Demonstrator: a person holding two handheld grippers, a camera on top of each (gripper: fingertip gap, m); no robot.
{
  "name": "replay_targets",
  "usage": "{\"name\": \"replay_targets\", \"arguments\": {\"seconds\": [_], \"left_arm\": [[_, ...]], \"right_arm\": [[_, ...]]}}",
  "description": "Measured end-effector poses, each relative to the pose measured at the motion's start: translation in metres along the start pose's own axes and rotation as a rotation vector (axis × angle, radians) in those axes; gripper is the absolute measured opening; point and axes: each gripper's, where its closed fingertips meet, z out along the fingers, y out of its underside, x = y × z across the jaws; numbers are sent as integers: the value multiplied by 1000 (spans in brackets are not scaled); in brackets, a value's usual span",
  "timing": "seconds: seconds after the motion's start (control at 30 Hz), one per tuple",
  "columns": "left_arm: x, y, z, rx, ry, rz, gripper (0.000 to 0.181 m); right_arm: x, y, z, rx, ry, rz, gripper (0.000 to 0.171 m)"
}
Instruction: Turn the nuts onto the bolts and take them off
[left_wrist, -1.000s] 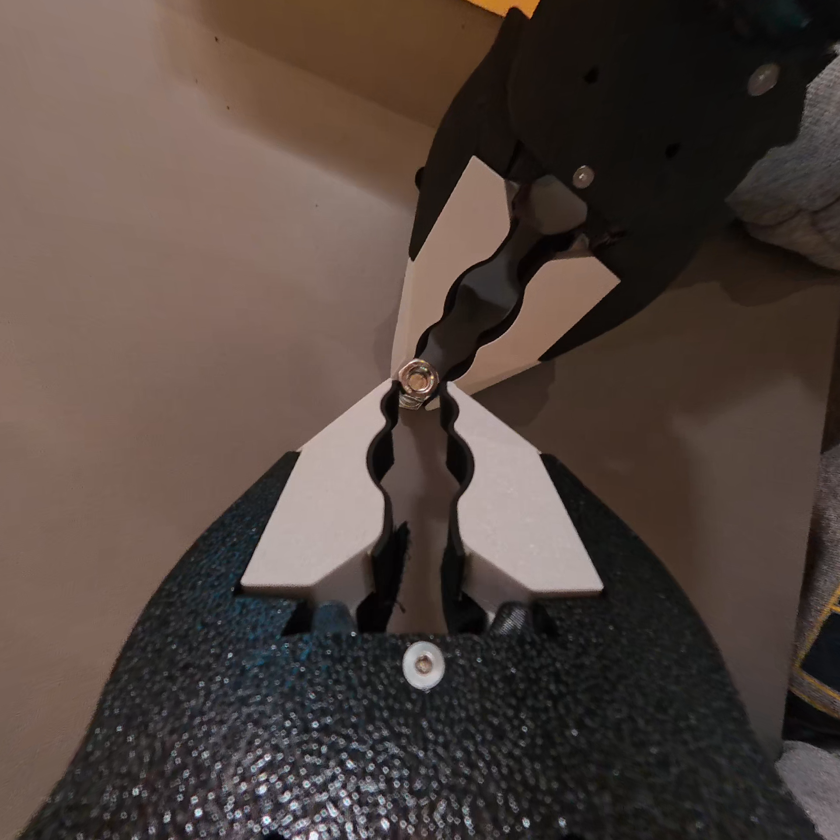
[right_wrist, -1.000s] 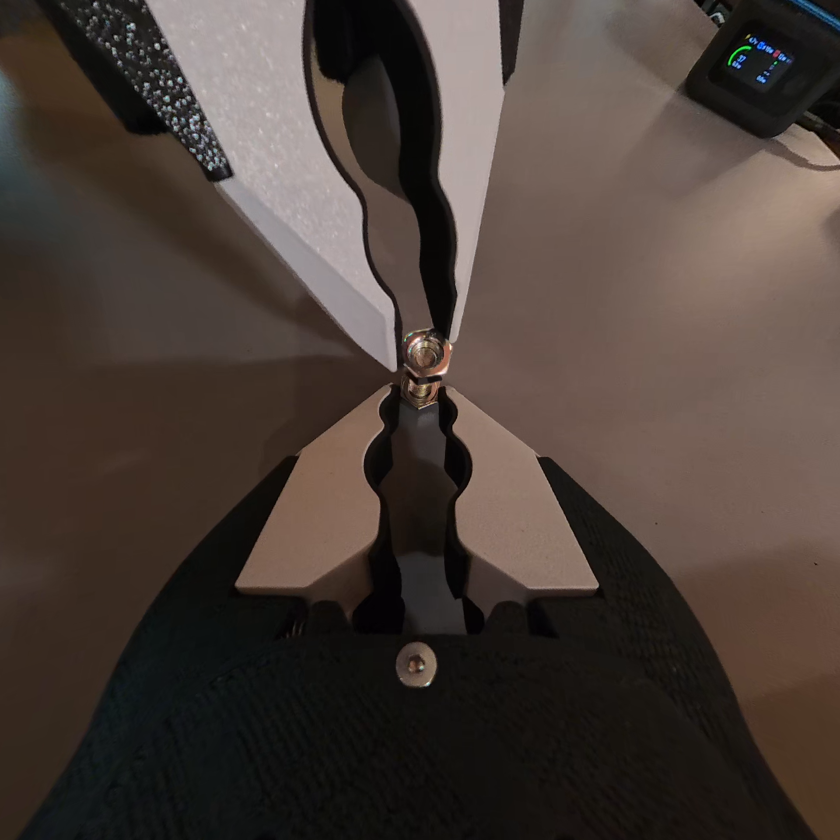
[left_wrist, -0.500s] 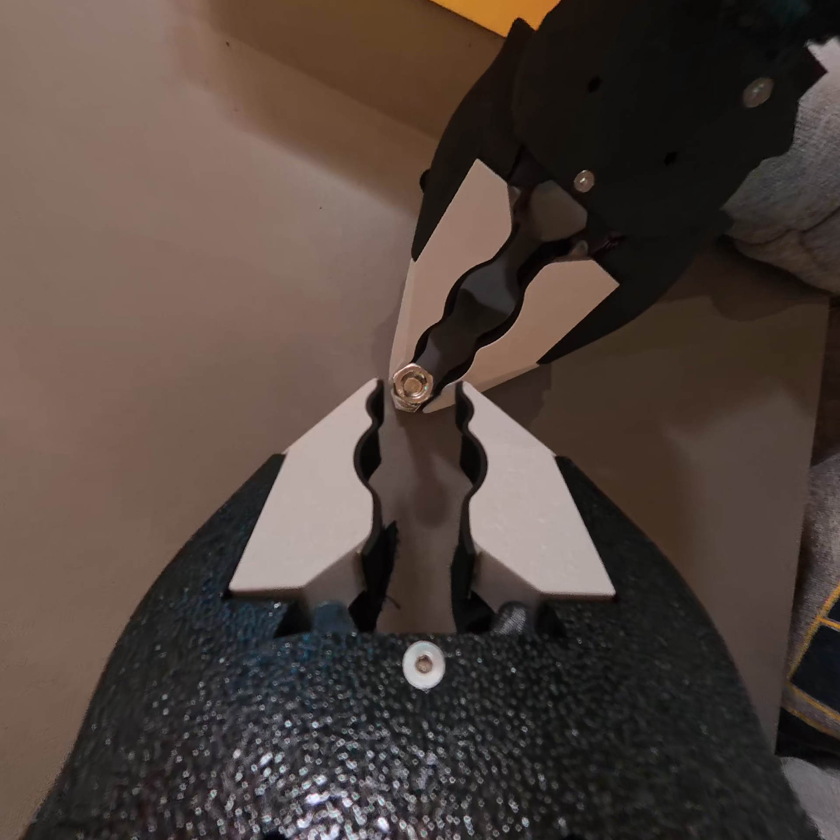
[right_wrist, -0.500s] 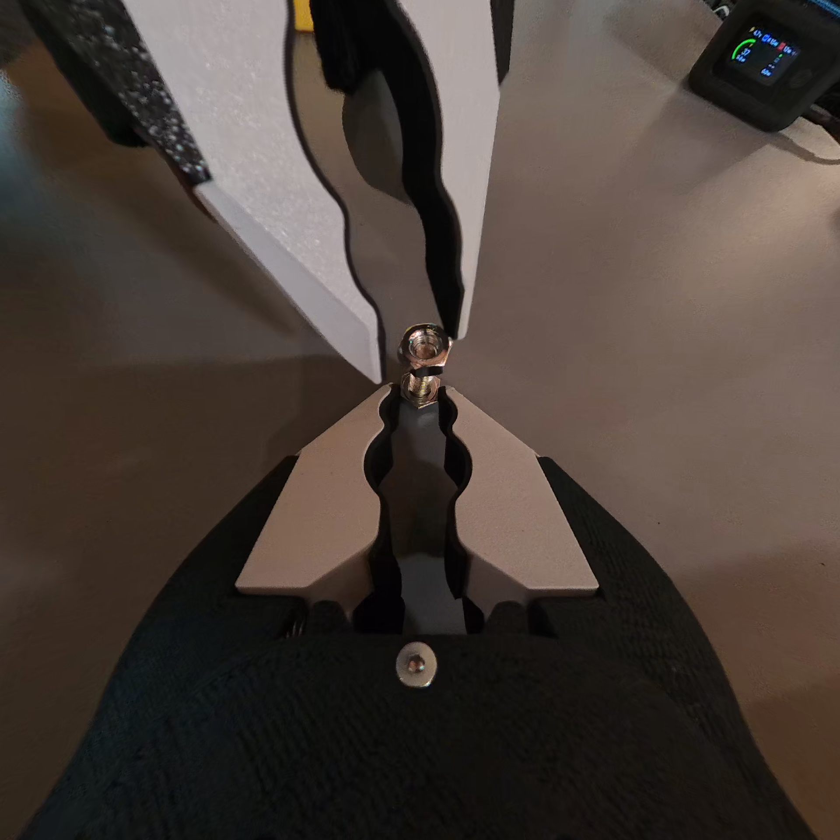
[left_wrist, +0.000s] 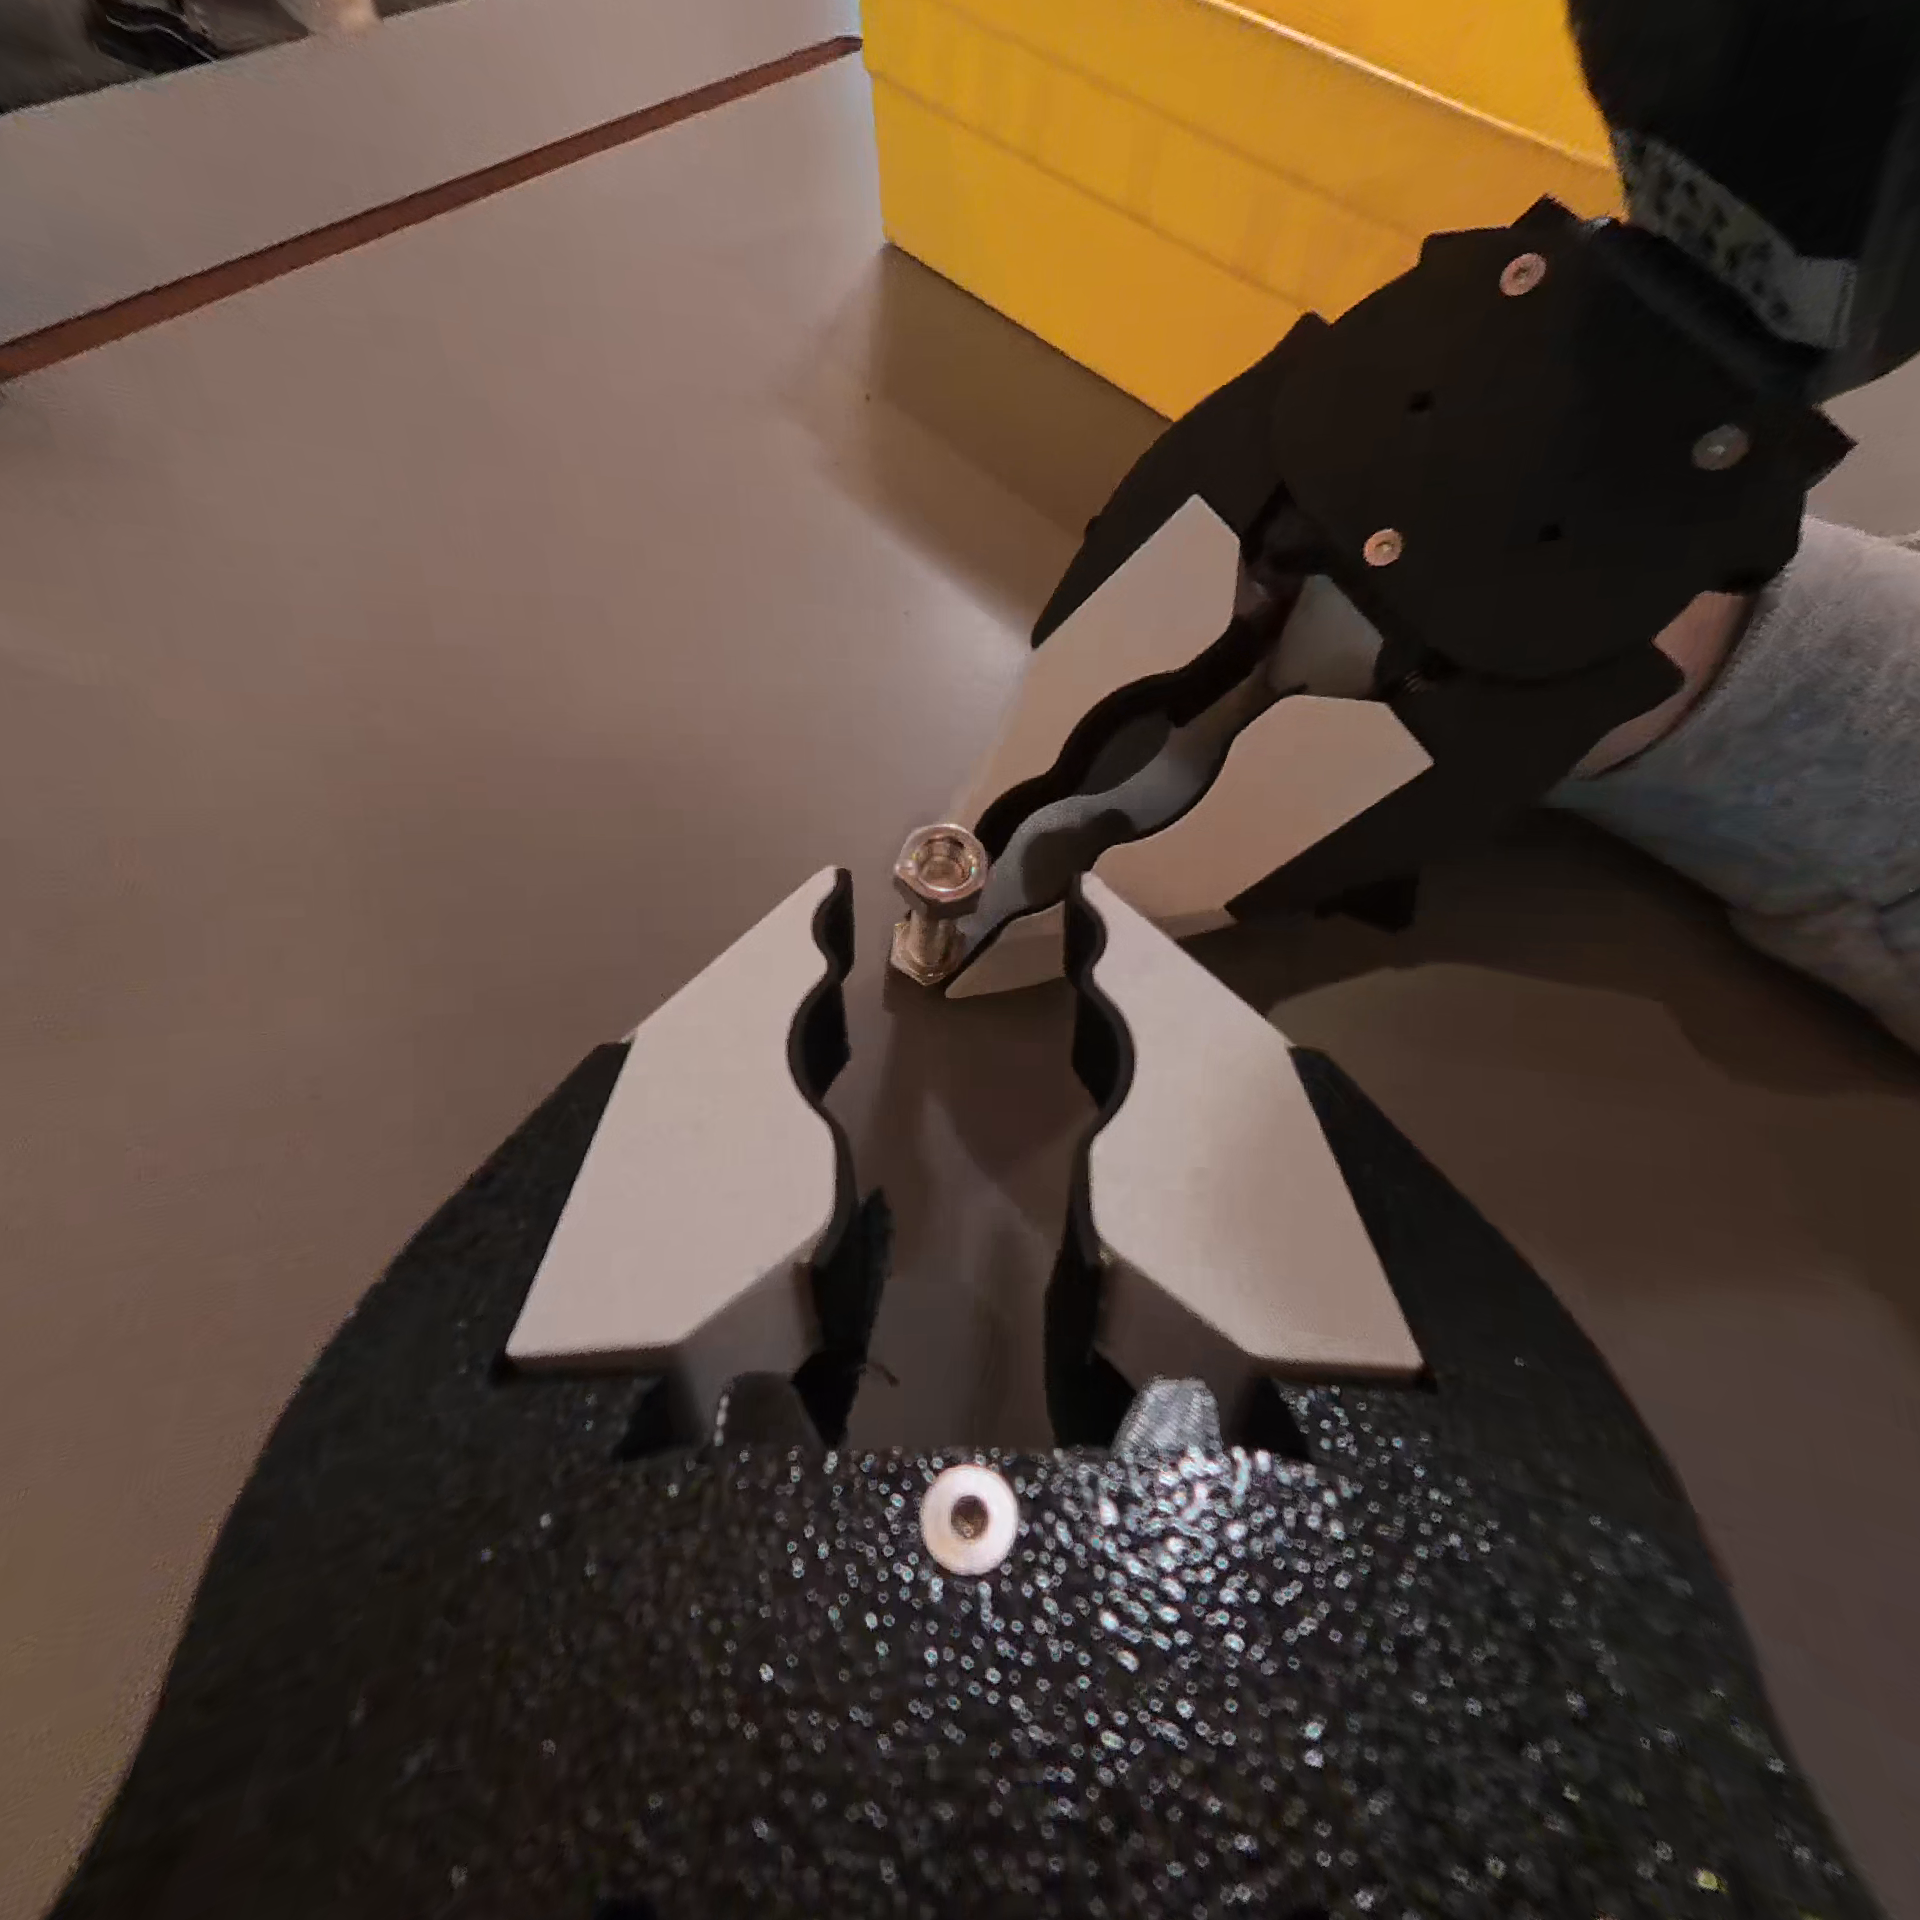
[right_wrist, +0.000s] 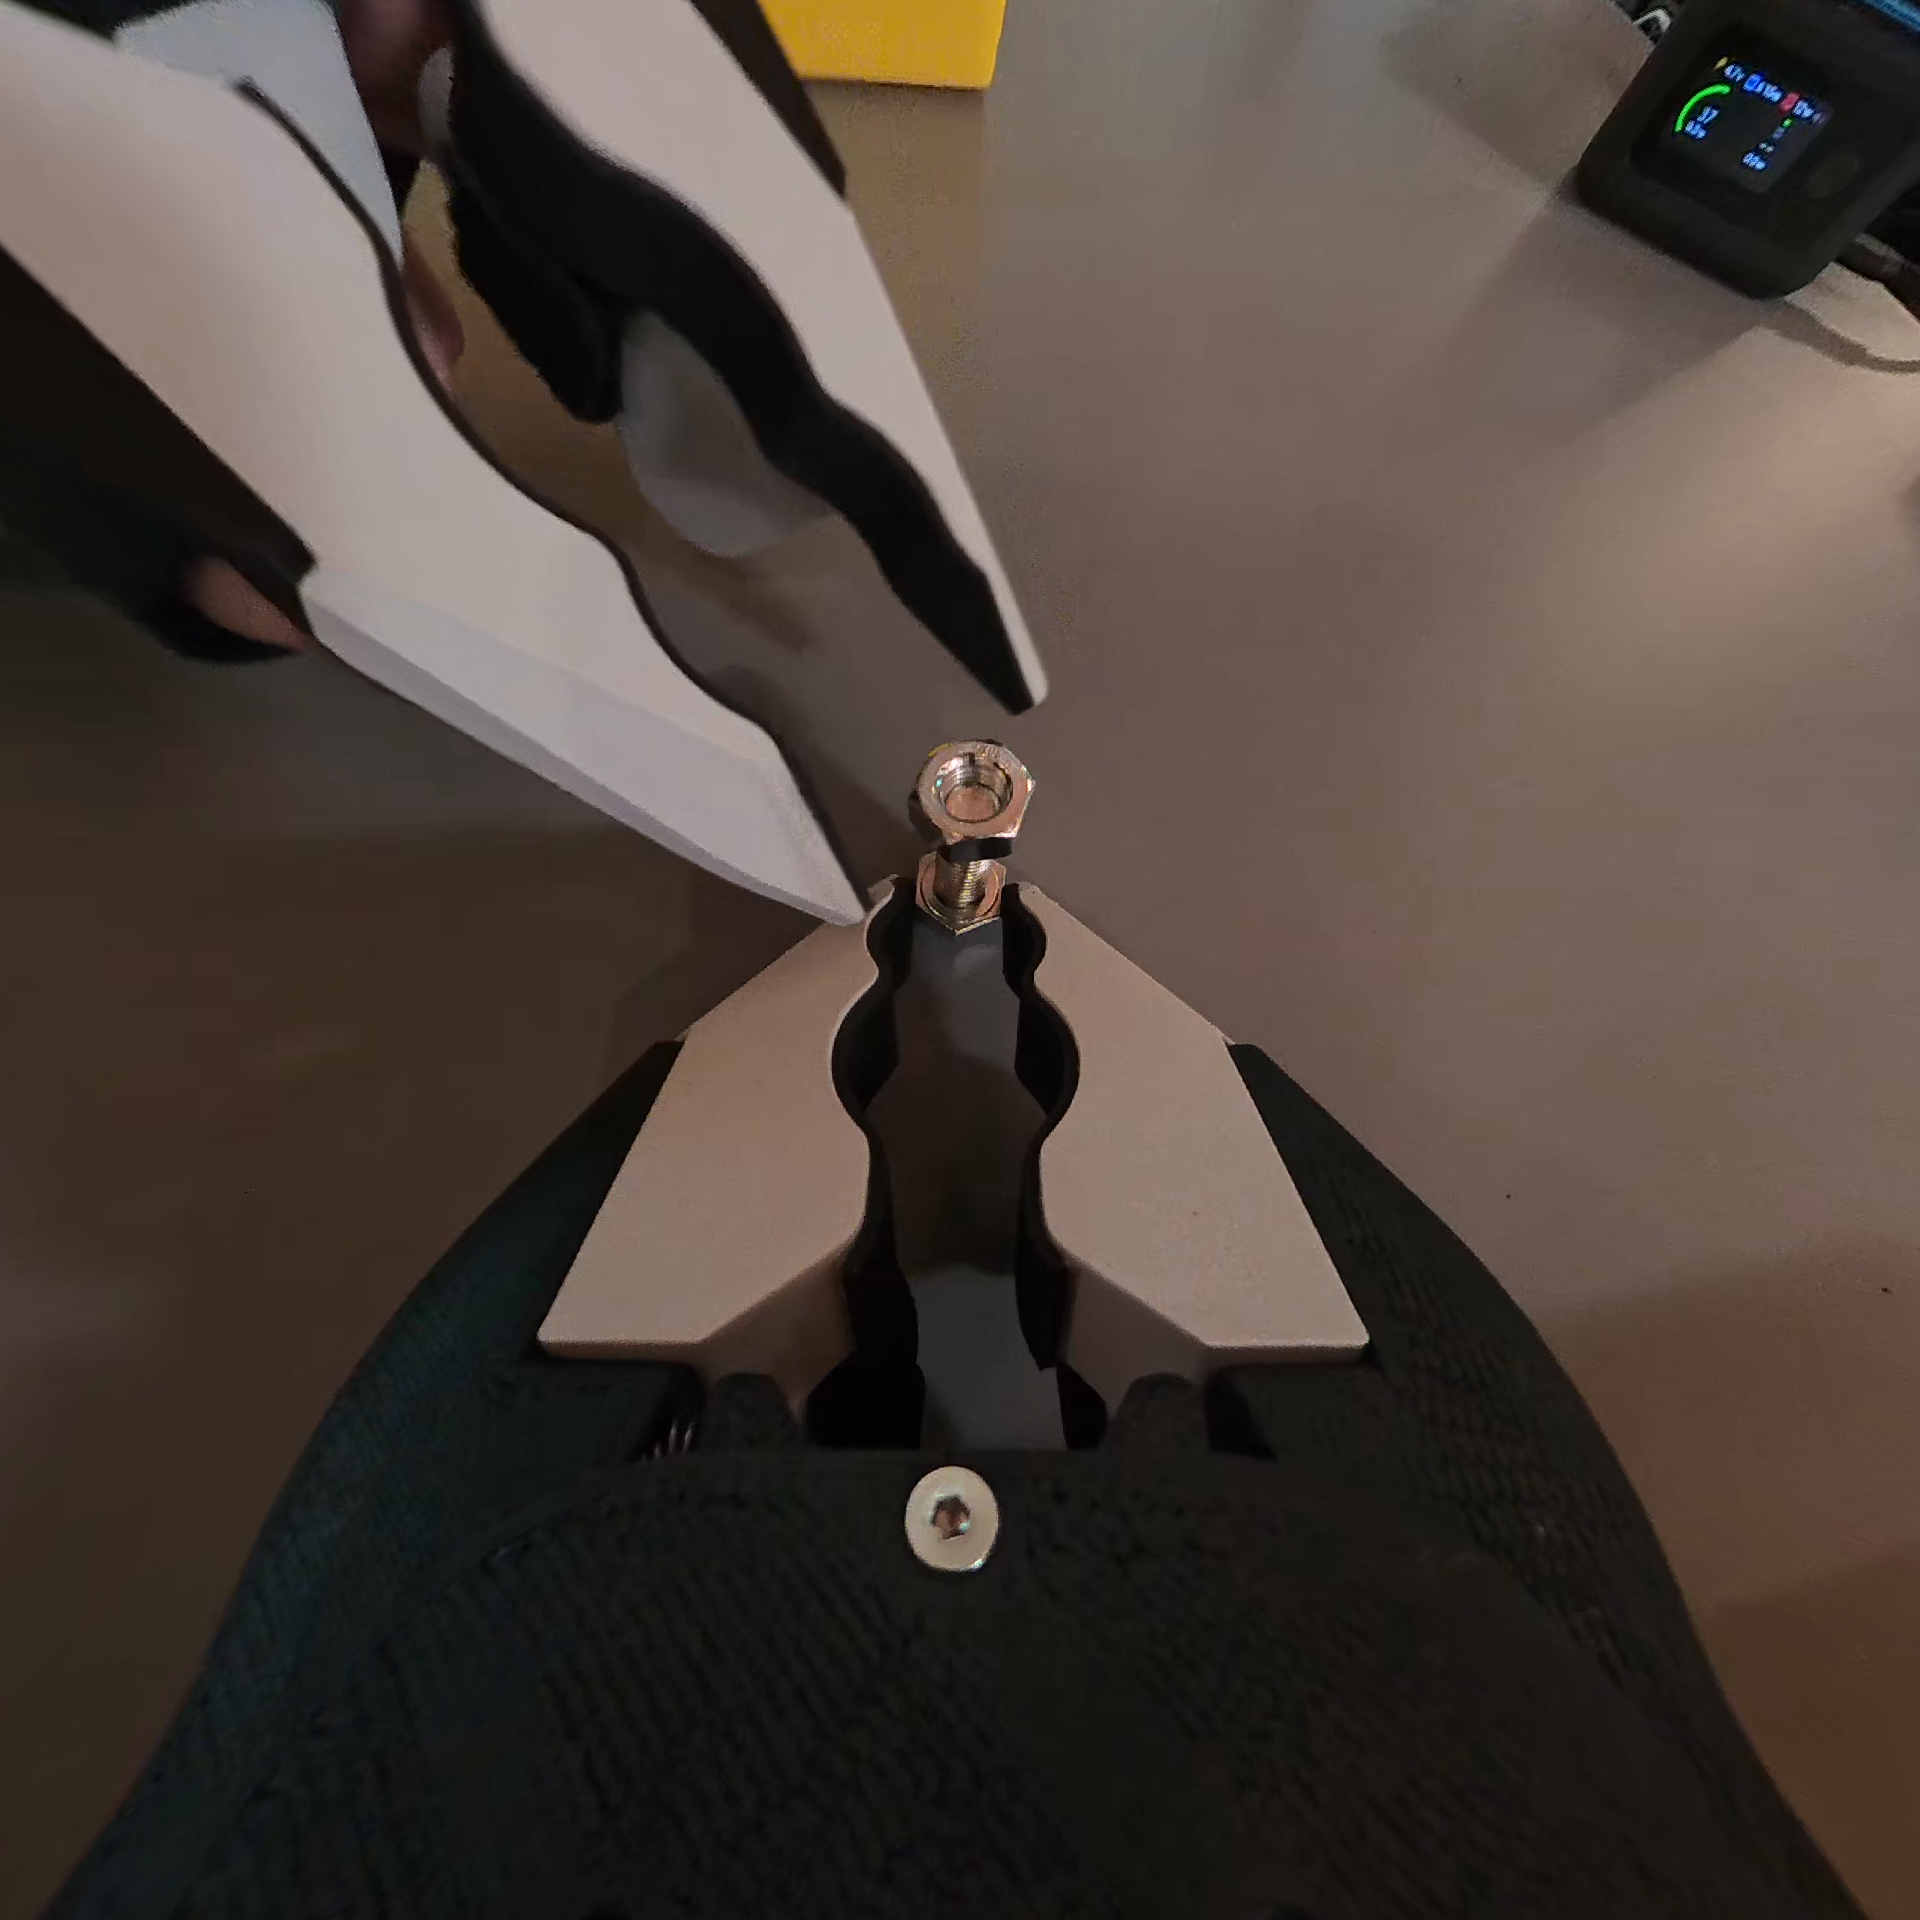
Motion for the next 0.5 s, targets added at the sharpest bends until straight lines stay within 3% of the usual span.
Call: {"name": "replay_targets", "arguments": {"seconds": [0.2,0.5], "left_arm": [[-1,-1,2,17,-74,30,27],[-3,-1,3,26,-61,-12,17]], "right_arm": [[0,0,0,0,-1,2,16],[0,0,0,0,-1,2,16]]}}
